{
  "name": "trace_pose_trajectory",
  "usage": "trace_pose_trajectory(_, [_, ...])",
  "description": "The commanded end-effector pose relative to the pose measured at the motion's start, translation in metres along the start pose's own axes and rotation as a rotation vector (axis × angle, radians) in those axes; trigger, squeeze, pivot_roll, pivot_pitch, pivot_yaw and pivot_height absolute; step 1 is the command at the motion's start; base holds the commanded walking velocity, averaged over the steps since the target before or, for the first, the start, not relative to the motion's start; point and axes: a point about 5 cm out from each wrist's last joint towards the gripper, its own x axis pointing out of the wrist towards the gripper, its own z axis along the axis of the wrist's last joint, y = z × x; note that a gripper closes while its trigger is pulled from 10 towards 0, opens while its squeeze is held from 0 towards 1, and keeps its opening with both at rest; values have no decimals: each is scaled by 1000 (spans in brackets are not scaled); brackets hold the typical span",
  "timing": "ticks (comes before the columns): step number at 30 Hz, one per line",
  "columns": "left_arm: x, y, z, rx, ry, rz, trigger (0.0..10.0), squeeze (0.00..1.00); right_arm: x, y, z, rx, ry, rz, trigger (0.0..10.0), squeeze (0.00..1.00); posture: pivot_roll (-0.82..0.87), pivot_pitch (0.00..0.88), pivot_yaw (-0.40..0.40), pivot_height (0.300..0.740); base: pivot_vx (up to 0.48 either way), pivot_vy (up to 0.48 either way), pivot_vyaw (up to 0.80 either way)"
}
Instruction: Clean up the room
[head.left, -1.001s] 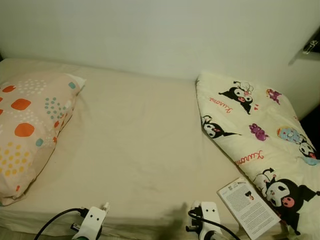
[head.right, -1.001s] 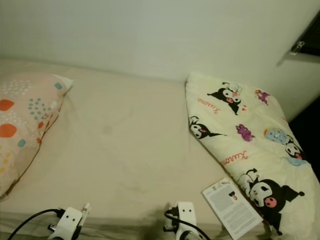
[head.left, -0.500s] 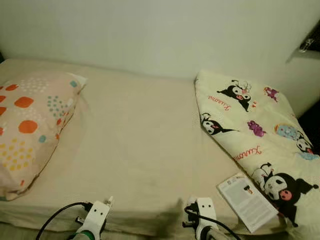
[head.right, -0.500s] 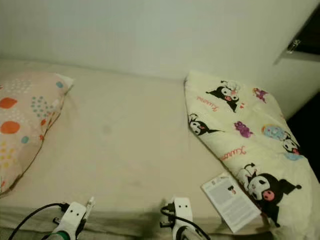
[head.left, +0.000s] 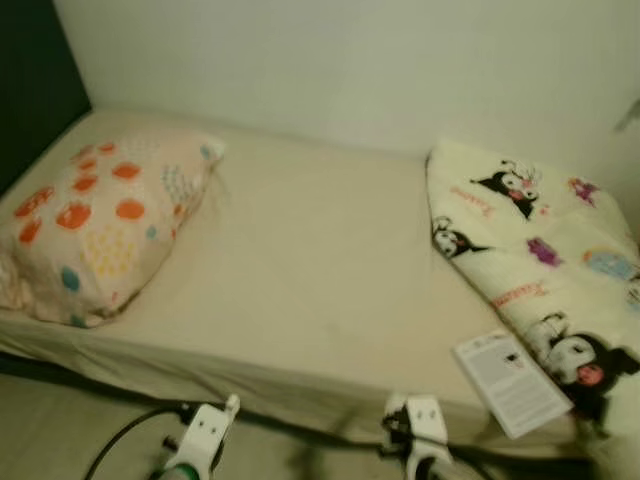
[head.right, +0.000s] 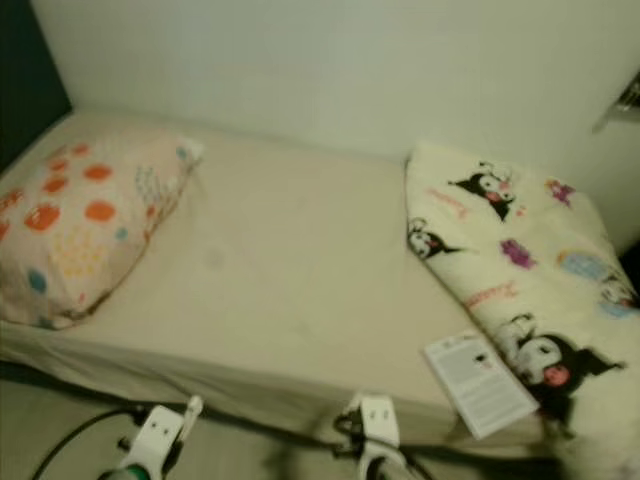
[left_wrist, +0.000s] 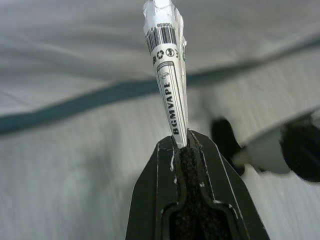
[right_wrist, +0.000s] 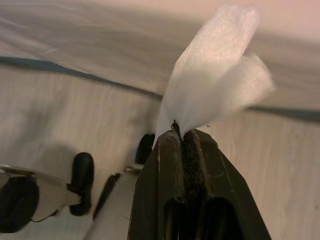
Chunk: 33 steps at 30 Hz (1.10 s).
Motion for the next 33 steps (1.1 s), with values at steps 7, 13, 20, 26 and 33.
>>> trace_pose_trajectory(7, [0, -4, -2, 12, 5, -12, 10000, 0, 0, -1, 1, 23, -22, 1, 10000, 0, 137, 0, -71, 740, -390, 0, 0])
trace_pose_trajectory(13, [2, 0, 4, -29, -2, 14, 10000, 0, 2, 1, 10, 43, -59, 15, 10000, 0, 137, 0, -71, 740, -187, 0, 0])
trace_pose_trajectory(20, [11, 16, 53, -221, -180, 72, 10000, 0, 7, 4, 53, 93, -237, 30, 10000, 0, 143, 0, -70, 740, 0, 0, 348])
trace_pose_trajectory(26, [4, 41, 113, -261, -426, 126, 10000, 0, 5, 8, 119, 109, -490, 51, 10000, 0, 145, 0, -72, 740, 0, 0, 785])
trace_pose_trajectory(33, [-20, 58, 176, -211, -658, 156, 10000, 0, -11, 21, 184, 90, -738, 114, 10000, 0, 152, 0, -74, 740, 0, 0, 778])
